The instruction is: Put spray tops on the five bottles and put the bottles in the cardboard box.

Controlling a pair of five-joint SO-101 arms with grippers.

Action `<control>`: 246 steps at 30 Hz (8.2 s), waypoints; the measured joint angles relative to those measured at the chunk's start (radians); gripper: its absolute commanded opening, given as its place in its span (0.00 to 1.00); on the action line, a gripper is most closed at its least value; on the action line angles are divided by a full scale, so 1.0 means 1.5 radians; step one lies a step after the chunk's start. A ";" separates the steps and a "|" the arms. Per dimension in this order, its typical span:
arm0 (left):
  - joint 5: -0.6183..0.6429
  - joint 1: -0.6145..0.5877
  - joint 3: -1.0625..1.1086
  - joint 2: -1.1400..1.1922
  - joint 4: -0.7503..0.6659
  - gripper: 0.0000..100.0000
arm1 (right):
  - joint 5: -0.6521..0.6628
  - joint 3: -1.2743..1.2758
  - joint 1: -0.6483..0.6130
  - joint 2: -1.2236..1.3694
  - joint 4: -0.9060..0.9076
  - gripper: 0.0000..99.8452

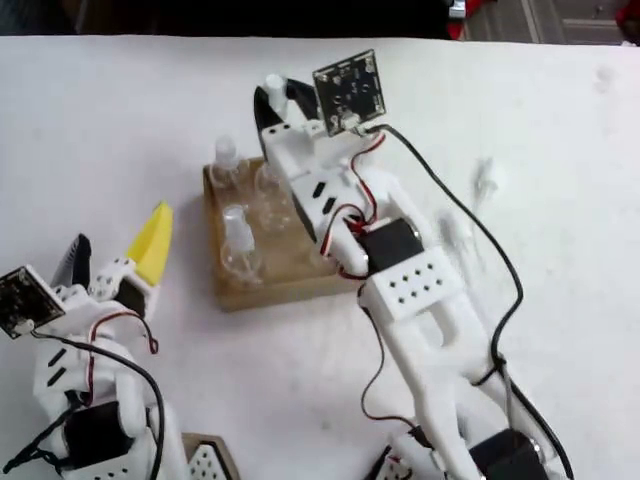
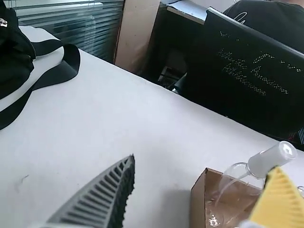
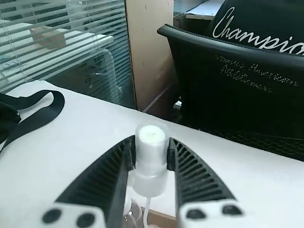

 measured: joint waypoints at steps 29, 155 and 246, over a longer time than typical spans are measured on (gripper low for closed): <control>0.000 0.000 0.012 0.001 0.000 0.40 | 0.000 0.238 -0.002 0.094 -0.268 0.02; 0.000 0.000 0.045 0.001 -0.045 0.40 | -0.037 -0.362 0.510 0.203 0.484 0.13; -0.044 0.051 0.025 0.000 0.000 0.40 | 0.061 -0.534 0.106 -0.252 0.786 0.02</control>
